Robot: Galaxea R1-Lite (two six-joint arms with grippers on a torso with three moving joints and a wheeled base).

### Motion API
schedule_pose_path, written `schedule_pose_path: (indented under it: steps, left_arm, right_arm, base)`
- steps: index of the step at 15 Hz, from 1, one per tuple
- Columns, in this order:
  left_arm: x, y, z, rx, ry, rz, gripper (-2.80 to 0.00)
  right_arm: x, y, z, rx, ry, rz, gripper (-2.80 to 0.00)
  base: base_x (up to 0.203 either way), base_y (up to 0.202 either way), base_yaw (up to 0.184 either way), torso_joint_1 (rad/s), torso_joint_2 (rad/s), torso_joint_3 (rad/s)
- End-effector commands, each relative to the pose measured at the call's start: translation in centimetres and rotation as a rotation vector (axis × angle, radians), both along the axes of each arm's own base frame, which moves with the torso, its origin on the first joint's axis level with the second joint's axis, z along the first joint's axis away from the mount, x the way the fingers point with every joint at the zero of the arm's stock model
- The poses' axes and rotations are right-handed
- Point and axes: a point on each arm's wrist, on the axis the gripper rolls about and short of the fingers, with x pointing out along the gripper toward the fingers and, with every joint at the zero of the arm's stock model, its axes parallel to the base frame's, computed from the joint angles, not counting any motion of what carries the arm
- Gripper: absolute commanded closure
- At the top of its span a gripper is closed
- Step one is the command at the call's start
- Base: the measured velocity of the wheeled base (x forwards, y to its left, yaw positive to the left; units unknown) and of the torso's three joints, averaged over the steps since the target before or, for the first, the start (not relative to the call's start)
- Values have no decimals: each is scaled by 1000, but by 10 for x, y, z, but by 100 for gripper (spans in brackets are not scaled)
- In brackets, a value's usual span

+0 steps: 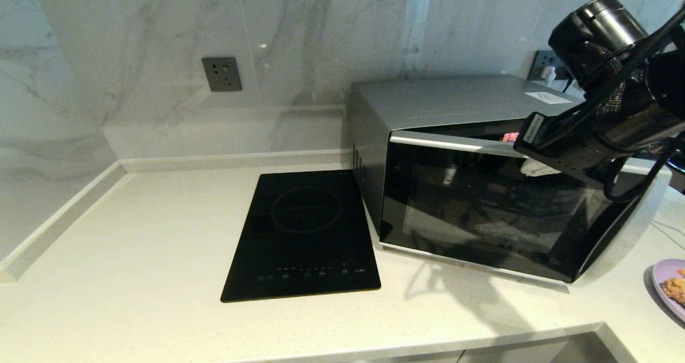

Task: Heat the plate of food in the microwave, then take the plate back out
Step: Close the microwave oven

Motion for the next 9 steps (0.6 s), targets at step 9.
schedule_pose_path:
  steps: [9]
  left_arm:
    - [0,0,0,-2,0,1,0]
  right_arm:
    - [68,-37,-20,8,-130,-83,0]
  base:
    - [0,0,0,0,0,0]
